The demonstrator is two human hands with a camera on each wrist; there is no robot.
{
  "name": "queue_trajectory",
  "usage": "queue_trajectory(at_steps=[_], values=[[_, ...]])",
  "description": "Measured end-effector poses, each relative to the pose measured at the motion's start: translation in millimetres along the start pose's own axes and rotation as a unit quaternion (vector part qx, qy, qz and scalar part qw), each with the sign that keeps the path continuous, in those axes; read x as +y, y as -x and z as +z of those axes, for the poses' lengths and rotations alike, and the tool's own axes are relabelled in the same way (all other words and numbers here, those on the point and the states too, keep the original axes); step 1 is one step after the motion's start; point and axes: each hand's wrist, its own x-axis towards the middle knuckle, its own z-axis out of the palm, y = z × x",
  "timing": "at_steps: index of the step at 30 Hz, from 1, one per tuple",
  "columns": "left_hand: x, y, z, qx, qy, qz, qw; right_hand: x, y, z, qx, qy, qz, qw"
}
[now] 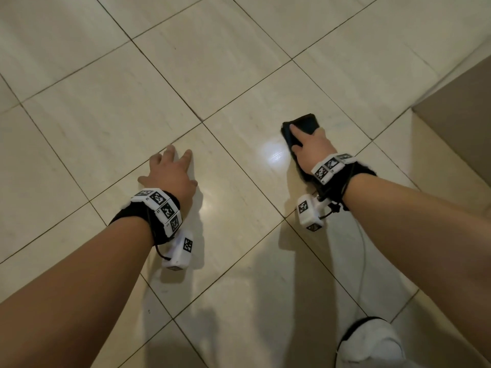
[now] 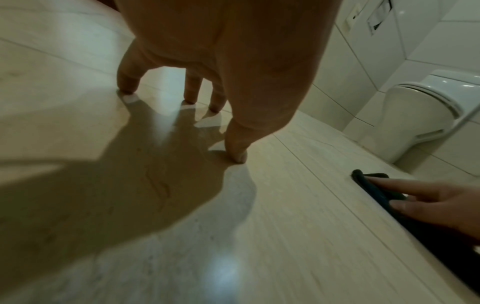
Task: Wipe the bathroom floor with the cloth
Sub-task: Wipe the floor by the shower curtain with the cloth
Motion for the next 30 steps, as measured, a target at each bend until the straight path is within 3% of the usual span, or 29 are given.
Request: queue_trajectory(at_steps=[8,11,20,30], values=[[2,1,-2,-0.015,0.006,0.000,1.000,-85,84,63,-0.040,0.087,-0.174,0.980],[2,2,-2,-0.018,0.011,0.000,1.000,-92,91,75,-0.048,0.094,-0.198,0.975],[18,-2,-10,0.002,0.026,-0.023,0.999,-51,31,35,0.008,0.016,-0.109,0.994],[35,-16,-12,0.013,0.042,-0.001,0.999,74,-53,-36,0.081,-0.015,0.044,0.996]])
